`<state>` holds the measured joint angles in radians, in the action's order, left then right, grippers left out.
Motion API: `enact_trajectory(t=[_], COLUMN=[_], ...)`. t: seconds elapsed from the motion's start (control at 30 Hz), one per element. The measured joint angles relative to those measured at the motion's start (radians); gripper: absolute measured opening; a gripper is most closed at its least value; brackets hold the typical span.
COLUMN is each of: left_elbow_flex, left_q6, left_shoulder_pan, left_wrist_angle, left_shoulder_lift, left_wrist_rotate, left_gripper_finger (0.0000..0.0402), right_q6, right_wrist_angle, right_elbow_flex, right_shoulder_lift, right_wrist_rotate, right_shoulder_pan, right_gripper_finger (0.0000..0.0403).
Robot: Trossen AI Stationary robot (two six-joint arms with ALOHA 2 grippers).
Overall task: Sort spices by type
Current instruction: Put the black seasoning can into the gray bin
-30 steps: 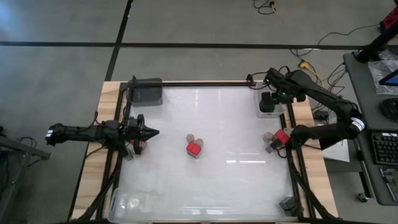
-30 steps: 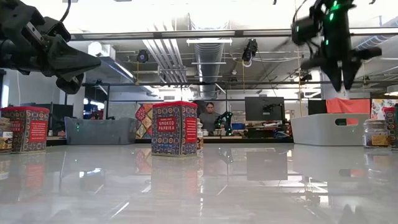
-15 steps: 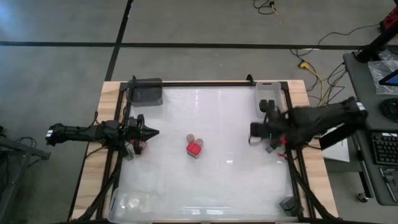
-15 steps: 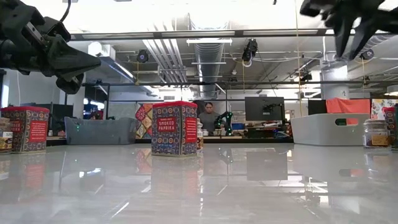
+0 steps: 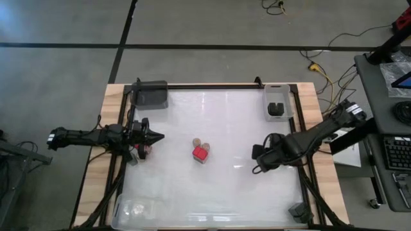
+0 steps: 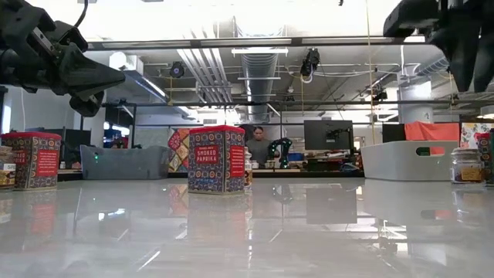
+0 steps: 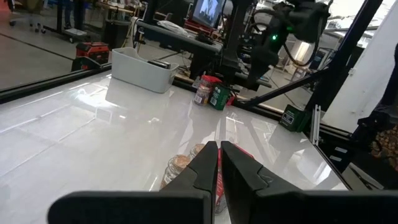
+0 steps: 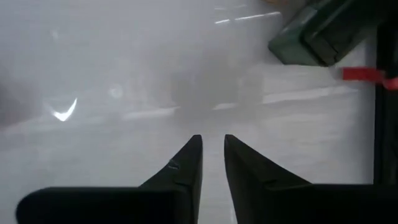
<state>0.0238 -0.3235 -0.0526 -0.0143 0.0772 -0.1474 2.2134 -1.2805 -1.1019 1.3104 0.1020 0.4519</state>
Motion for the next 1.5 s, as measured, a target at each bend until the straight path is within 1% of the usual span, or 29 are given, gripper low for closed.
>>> enact_trajectory(t=[0.13,0.33,0.5,0.57,0.67,0.8,0.97,1.13,1.27,1.37,1.5], left_elbow_flex=[0.000,0.000,0.000,0.000,0.000,0.000,0.000,0.000,0.000,0.000,0.000], left_q6=[0.000,0.000,0.000,0.000,0.000,0.000,0.000,0.000,0.000,0.000,0.000], left_shoulder_pan=[0.000,0.000,0.000,0.000,0.000,0.000,0.000,0.000,0.000,0.000,0.000], left_wrist_angle=[0.000,0.000,0.000,0.000,0.000,0.000,0.000,0.000,0.000,0.000,0.000], left_shoulder_lift=[0.000,0.000,0.000,0.000,0.000,0.000,0.000,0.001,0.001,0.001,0.001], left_wrist_rotate=[0.000,0.000,0.000,0.000,0.000,0.000,0.000,0.000,0.000,0.000,0.000], left_gripper_finger=[0.0004,0.0004,0.0004,0.0004,0.0004,0.0004,0.0004,0.0004,0.0004,0.0004,0.0004], right_q6=[0.065,0.108,0.149,0.161,0.177,0.177,0.180,0.179,0.167,0.162,0.150], right_wrist_angle=[-0.017,-0.090,-0.157,-0.197,-0.245,-0.229,-0.212,-0.173,-0.147,-0.141,-0.076], right_elbow_flex=[0.012,0.014,0.014,0.014,0.029,0.086,0.159,0.204,0.226,0.244,0.252], right_shoulder_lift=[0.054,0.131,0.154,0.157,0.157,0.158,0.127,0.117,0.118,0.118,0.118], right_wrist_rotate=[-0.008,-0.079,-0.141,-0.160,-0.153,-0.127,-0.118,-0.081,-0.023,-0.021,-0.021], right_shoulder_pan=[0.002,-0.019,-0.033,-0.033,-0.042,-0.093,-0.137,-0.160,-0.184,-0.194,-0.194], right_gripper_finger=[0.0103,0.0196,0.0266,0.0288,0.0315,0.0340,0.0354,0.0345,0.0325,0.0303,0.0266])
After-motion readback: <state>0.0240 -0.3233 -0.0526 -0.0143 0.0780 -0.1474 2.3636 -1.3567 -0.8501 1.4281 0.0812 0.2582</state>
